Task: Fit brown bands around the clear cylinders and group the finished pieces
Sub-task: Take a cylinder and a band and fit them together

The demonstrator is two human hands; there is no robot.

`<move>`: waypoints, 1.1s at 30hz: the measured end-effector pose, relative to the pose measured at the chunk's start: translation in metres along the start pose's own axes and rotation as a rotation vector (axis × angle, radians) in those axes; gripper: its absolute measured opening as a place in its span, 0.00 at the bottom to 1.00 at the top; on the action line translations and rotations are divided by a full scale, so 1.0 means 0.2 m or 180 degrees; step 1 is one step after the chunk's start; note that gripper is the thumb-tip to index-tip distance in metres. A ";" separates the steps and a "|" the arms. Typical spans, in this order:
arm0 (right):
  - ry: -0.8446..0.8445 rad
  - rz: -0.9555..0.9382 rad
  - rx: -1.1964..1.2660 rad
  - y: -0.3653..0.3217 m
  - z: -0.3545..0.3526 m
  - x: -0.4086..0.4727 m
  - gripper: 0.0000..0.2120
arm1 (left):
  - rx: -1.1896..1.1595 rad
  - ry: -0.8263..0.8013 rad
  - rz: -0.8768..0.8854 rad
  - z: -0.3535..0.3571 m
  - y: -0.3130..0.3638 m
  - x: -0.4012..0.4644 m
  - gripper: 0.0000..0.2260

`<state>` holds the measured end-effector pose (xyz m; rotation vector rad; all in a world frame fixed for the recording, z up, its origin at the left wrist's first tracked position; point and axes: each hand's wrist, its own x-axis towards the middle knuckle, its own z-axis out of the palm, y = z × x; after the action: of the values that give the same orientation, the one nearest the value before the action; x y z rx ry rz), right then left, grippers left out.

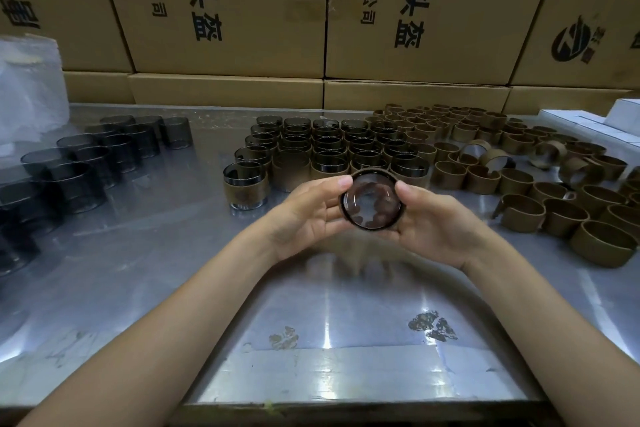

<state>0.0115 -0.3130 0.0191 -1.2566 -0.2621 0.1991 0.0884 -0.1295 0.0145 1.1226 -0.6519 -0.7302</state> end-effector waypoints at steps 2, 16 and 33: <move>-0.0200 -0.0107 0.0009 0.00 0.00 0.00 0.28 | -0.0014 -0.0203 0.0070 0.00 0.01 -0.01 0.34; -0.0001 -0.0166 -0.0068 0.00 0.07 0.01 0.31 | -0.0039 -0.0256 0.0046 -0.02 0.06 -0.01 0.29; 0.1646 -0.1162 -0.3154 0.08 0.05 0.06 0.19 | 0.4512 0.0900 0.1970 -0.05 -0.01 0.01 0.14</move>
<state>0.0195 -0.2953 0.0078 -2.1424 -0.1277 -0.6466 0.0976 -0.1262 0.0090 2.0714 -1.2340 0.5885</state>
